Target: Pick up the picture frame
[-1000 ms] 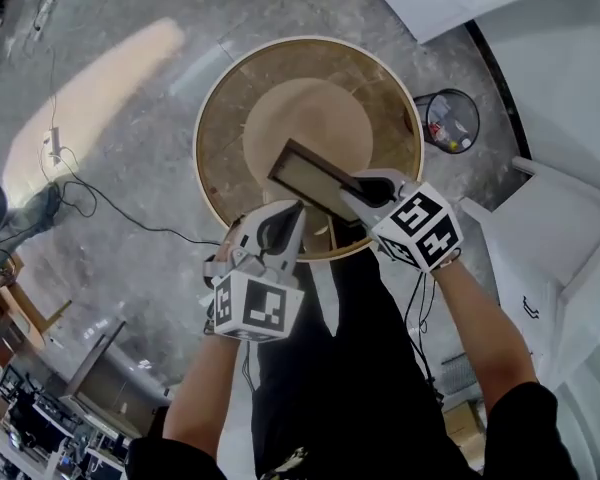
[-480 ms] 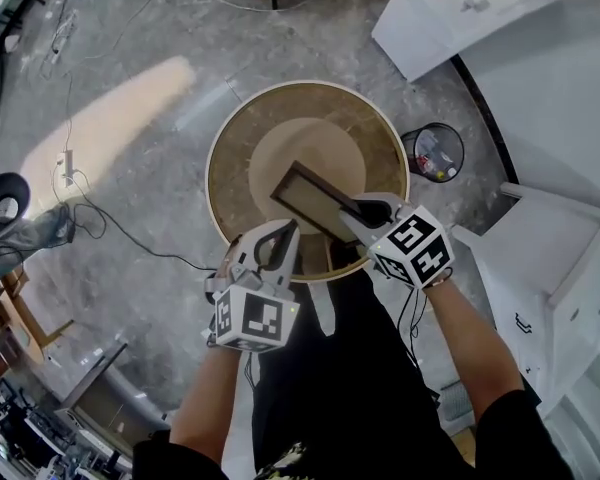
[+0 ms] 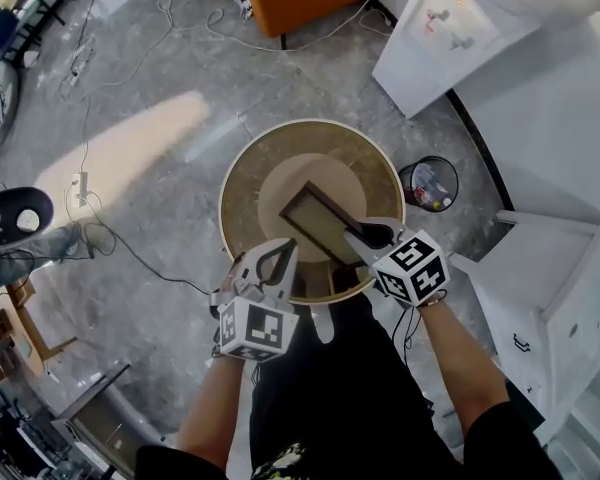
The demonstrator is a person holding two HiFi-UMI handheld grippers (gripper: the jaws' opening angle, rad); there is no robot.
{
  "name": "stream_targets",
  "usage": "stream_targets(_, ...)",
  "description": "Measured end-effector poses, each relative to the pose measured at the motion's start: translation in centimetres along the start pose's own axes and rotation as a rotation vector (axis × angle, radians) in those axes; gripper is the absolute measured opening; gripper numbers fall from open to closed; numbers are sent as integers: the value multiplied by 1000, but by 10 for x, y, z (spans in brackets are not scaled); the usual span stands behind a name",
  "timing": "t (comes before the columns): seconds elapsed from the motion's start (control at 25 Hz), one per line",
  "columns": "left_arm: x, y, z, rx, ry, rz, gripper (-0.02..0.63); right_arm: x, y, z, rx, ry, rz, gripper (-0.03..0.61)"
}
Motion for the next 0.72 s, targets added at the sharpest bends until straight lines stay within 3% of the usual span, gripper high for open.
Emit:
stream_targets(0.24,-33,13,-29,-35,-22,47,14,-22,0,-24,30,-38,23,55)
stream_targets(0.72,-60,14,-69,-92,-47,56,14,-59,11,-64,55,-136,59,55)
Point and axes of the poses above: the fingertips, and each gripper's own axes: z forward along the fingers, y to its left, x out of its underside, the point moved 1 cm from there along -z, backward along the fingers, and after that the axes turned 15 degrees about x, right-handed, at the moved point
